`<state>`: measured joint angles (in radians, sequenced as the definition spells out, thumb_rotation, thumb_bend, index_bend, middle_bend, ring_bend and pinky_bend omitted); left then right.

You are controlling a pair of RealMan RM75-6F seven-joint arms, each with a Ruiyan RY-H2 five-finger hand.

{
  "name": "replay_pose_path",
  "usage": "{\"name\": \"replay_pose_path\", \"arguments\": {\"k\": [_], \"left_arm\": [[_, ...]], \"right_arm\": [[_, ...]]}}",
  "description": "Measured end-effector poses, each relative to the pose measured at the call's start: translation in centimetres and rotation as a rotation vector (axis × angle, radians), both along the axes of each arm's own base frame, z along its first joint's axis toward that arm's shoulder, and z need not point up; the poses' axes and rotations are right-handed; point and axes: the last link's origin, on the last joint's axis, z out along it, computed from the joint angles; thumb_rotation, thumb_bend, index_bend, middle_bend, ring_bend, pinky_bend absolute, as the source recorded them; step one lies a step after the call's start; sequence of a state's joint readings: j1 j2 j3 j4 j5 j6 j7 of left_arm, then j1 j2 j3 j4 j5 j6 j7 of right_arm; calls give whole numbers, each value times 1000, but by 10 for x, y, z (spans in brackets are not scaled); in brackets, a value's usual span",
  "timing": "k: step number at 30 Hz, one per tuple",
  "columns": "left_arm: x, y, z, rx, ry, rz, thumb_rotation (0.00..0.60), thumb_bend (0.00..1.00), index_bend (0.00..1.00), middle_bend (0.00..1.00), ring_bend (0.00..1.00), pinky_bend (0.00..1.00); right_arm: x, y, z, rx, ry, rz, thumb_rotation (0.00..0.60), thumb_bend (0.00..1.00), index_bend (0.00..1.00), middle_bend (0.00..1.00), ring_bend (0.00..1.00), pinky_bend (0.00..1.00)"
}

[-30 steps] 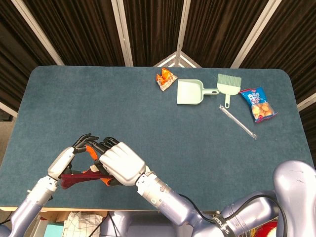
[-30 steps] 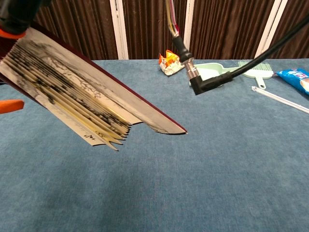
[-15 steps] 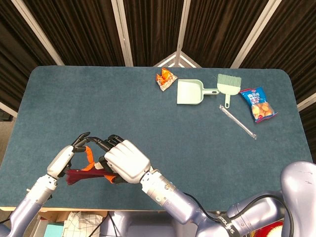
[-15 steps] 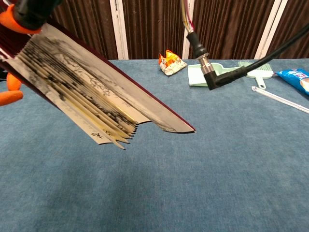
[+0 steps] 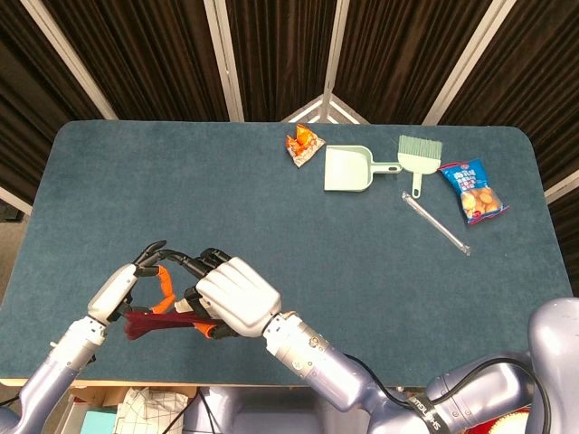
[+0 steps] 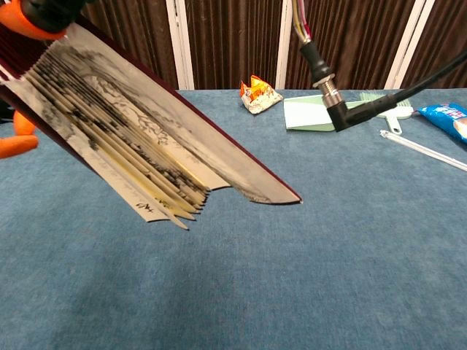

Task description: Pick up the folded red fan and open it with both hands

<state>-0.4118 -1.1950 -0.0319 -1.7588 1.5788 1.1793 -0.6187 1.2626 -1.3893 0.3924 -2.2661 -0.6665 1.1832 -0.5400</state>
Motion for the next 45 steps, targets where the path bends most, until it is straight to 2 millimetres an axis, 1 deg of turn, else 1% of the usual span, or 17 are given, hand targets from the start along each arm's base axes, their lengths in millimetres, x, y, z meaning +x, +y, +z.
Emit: {"name": "replay_pose_path", "arguments": {"k": [2,4,13,17,19,23,26,29,38,45], "left_arm": [[2,0,-3,-11,0,-14,600,283,447,137,0,151],[5,0,-7,-22,-3,-32,600,272,446,136,0,151],[16,-2,-19,-51,-35,-62,600,270,441,137,0,151],[20,-1,-25,-65,-66,-61,600,271,472,149,0,151],[22,0,-27,-66,-74,-61,600,293,500,161,0,151],[26,1,-31,-70,-79,-68,600,403,583,198,0,151],[28,1,-32,-66,-80,-70,600,445,634,221,0,151],[29,1,-32,-55,-78,-69,600,473,664,238,0,152],[26,3,-30,-39,-67,-43,600,489,680,252,0,152],[25,5,-20,-14,-48,-56,600,489,680,252,0,151]], "right_arm": [[-1,1,0,2,5,3,600,555,750,121,249,188],[-1,1,0,2,8,5,600,555,749,121,249,188],[-2,2,2,2,1,5,600,555,750,121,250,188],[-3,3,2,3,1,8,600,555,750,121,251,188],[-3,3,2,6,-1,9,600,555,749,121,251,188],[-3,5,2,12,0,13,600,555,749,121,251,188],[-4,5,2,11,3,14,600,554,750,121,251,188],[-5,5,3,7,6,12,600,555,749,121,251,198],[-11,2,7,3,7,-2,600,554,750,121,251,201],[-21,-5,13,-8,6,-30,600,555,750,121,251,201]]}}
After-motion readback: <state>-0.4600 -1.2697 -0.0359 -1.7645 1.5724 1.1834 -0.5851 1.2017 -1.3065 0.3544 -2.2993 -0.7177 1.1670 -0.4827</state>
